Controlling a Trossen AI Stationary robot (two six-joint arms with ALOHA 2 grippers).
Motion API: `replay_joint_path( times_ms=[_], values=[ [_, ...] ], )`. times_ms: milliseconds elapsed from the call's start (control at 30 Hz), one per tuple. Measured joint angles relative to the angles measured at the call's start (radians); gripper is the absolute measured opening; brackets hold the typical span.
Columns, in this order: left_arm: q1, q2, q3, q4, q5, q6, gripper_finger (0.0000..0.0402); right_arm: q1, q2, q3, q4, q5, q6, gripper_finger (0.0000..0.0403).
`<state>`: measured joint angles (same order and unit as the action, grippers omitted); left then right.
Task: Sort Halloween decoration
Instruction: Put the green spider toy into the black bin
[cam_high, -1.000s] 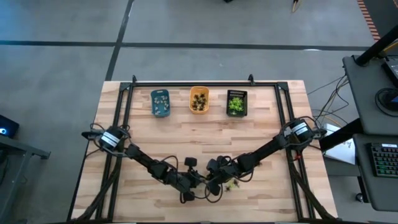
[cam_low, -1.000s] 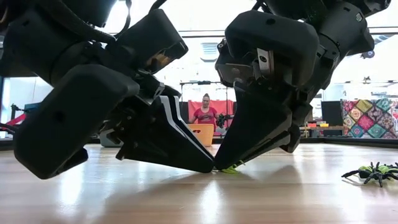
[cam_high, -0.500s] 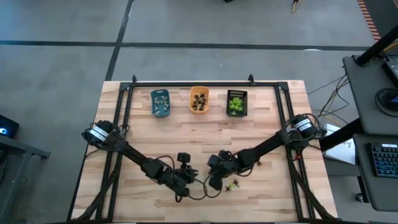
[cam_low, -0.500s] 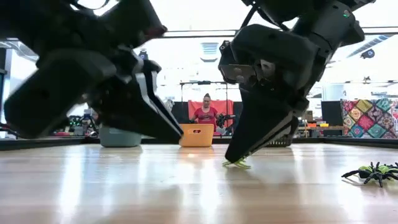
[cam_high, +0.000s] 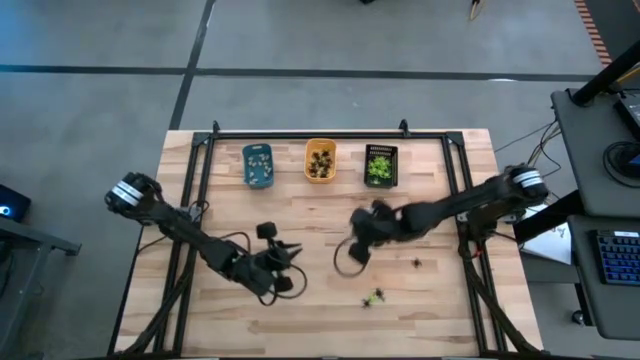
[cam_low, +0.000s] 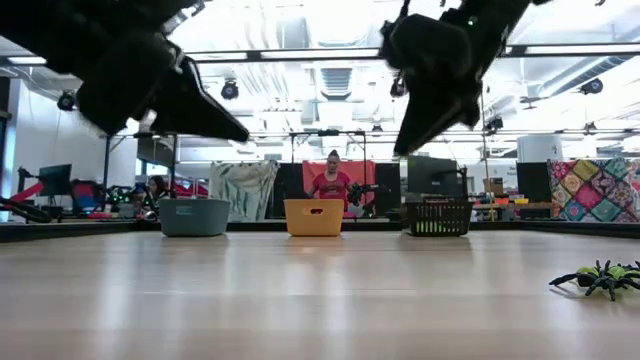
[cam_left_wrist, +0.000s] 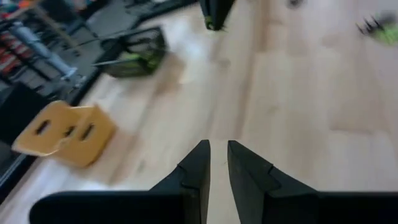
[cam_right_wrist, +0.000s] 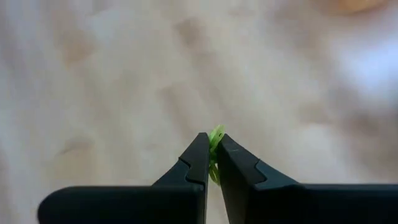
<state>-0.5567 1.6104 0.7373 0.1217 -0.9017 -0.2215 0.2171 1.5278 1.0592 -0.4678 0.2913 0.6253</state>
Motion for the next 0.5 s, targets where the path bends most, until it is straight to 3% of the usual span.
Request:
replay_joint_path(
  times_ms=[200, 500],
  values=[
    [0.0, -0.086, -0.065, 0.066, -0.065, -0.028, 0.0039, -0.17, -0.184, 0.0, -0.185, 0.184, -0.012, 0.0018],
    [0.0, -0.062, -0.067, 0.112, -0.084, 0.002, 0.0039, -0.54, -0.216, -0.008, -0.2, 0.183, -0.101, 0.0018]
  ],
)
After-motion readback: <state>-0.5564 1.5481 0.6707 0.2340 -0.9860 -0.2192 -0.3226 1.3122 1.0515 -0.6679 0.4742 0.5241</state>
